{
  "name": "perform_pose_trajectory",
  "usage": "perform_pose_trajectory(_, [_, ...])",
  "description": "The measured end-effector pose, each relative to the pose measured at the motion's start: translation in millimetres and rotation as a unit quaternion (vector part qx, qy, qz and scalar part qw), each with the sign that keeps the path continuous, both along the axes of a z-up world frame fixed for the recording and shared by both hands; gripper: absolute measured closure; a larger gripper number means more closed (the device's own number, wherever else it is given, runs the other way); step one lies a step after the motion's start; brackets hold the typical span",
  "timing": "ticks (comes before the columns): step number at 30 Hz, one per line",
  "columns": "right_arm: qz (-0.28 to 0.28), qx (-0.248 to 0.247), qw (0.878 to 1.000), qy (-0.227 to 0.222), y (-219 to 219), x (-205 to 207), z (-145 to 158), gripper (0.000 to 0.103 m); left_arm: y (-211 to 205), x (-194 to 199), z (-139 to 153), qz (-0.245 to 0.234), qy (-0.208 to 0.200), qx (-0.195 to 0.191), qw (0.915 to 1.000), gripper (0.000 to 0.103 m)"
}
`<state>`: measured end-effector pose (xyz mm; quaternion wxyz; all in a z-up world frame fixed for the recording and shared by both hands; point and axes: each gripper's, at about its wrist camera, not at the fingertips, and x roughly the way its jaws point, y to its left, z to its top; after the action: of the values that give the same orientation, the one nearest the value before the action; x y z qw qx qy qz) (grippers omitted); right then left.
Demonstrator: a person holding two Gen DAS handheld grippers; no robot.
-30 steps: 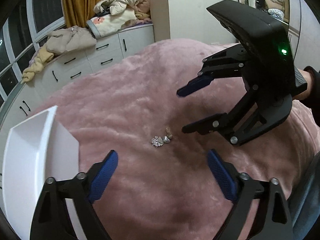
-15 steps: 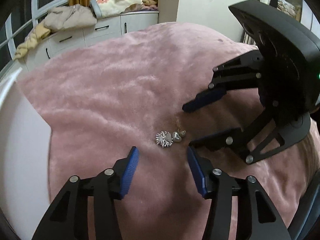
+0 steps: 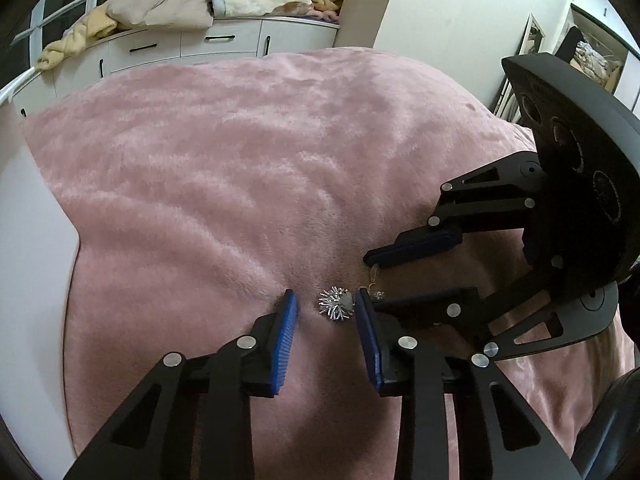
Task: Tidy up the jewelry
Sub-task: 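Grasp the silver flower charm with the left tool while the right tool grasps the small gold charm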
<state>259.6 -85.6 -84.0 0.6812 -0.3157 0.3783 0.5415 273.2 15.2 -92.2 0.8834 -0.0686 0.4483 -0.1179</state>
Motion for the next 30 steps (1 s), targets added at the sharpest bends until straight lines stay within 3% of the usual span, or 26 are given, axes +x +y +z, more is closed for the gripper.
perform_pose_trajectory(6, [0.002,0.0,1.0,-0.005,1.1,2.3,-1.1,0.078,1.4,2.0,-0.6,0.001,0.003,-0.012,0.9999,0.081])
perform_pose_trajectory(17, [-0.006,0.009,1.0,-0.009,-6.1,-7.8,4.1,0.078,1.8,-7.1,5.1,0.0,0.009,-0.012,0.9999,0.082])
perform_pose_trajectory(25, [-0.014,0.022,1.0,-0.003,-11.1,-12.1,13.9,0.078,-3.2,-23.0,18.6,-0.013,0.001,0.022,0.9997,0.082])
perform_pose_trajectory(30, [-0.024,0.033,0.999,0.004,-17.7,-16.8,21.5,0.078,0.6,-35.8,29.9,-0.008,-0.002,0.01,0.9999,0.082])
